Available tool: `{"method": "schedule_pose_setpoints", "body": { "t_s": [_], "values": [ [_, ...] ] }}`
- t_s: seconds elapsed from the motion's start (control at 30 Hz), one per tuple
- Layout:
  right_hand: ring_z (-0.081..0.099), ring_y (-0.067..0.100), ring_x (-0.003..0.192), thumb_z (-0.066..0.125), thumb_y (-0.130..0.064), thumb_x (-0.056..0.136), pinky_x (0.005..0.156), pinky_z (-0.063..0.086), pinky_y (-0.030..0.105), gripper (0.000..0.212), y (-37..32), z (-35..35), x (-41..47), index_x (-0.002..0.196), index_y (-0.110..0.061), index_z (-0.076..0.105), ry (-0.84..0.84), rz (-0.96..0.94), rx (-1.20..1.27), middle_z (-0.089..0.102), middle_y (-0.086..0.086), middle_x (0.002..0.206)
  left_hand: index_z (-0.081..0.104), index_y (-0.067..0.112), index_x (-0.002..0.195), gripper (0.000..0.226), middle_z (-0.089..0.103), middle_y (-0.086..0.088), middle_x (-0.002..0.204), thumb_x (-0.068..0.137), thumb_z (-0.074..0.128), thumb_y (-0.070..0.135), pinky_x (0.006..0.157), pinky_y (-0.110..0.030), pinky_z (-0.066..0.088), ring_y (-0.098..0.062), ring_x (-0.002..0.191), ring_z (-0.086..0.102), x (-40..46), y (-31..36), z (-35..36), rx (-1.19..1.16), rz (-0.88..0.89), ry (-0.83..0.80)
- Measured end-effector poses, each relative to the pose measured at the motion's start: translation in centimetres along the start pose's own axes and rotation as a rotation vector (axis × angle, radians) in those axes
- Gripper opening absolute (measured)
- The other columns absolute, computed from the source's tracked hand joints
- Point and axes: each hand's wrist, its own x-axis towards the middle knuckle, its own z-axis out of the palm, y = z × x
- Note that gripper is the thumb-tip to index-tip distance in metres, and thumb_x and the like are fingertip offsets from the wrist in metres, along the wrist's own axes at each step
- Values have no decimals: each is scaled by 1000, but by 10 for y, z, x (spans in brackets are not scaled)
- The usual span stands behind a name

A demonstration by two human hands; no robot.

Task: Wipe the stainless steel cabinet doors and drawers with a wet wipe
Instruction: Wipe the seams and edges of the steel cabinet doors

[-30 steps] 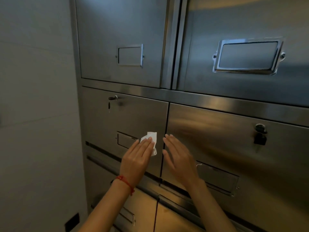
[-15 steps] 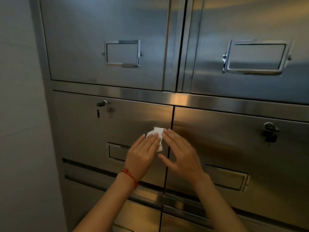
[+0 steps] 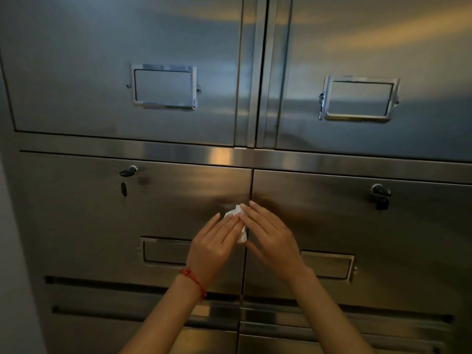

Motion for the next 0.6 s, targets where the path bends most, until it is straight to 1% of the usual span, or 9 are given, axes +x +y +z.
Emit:
{"method": "schedule_pose_setpoints", "body": {
  "t_s": [0.07,0.2,0.27,0.37,0.47,0.6],
  "values": [
    [54,26,120,81,-10,71,95,49,42,49,2,-2,1,116,-2,64,25,-16,-18,61,13,124,71,3,100,50,69,-15,106,53,88,7,87,-44,50,-24,97,68,1,1,3,-8,7,13],
    [59,27,114,81,-7,71,90,53,42,40,10,-6,4,108,-1,69,107,-57,-32,66,13,115,71,3,101,39,68,-15,108,64,77,9,89,-44,50,-24,100,67,7,6,8,-14,14,65],
    [61,26,112,80,-7,72,91,52,40,34,15,-9,5,104,-1,71,154,-73,-34,68,13,112,71,4,102,33,68,-15,109,70,74,10,90,-44,51,-23,101,66,11,9,9,-19,16,99],
    [61,26,111,72,-9,80,91,51,38,22,22,-14,7,101,-1,72,214,-85,-37,69,12,109,72,4,102,24,69,-14,109,81,63,12,90,-44,52,-23,102,66,18,11,10,5,29,155],
    [63,26,108,66,-12,83,90,52,38,20,26,-18,7,99,-1,73,229,-96,-53,70,12,105,73,4,99,23,70,-14,106,83,61,14,87,-45,53,-23,98,68,25,13,11,36,37,211],
    [64,27,106,64,-13,84,91,51,36,20,29,-26,10,97,-1,73,250,-107,-68,71,12,103,74,3,97,22,70,-14,104,82,62,15,86,-45,54,-24,97,68,33,16,12,53,47,259]
  ]
}}
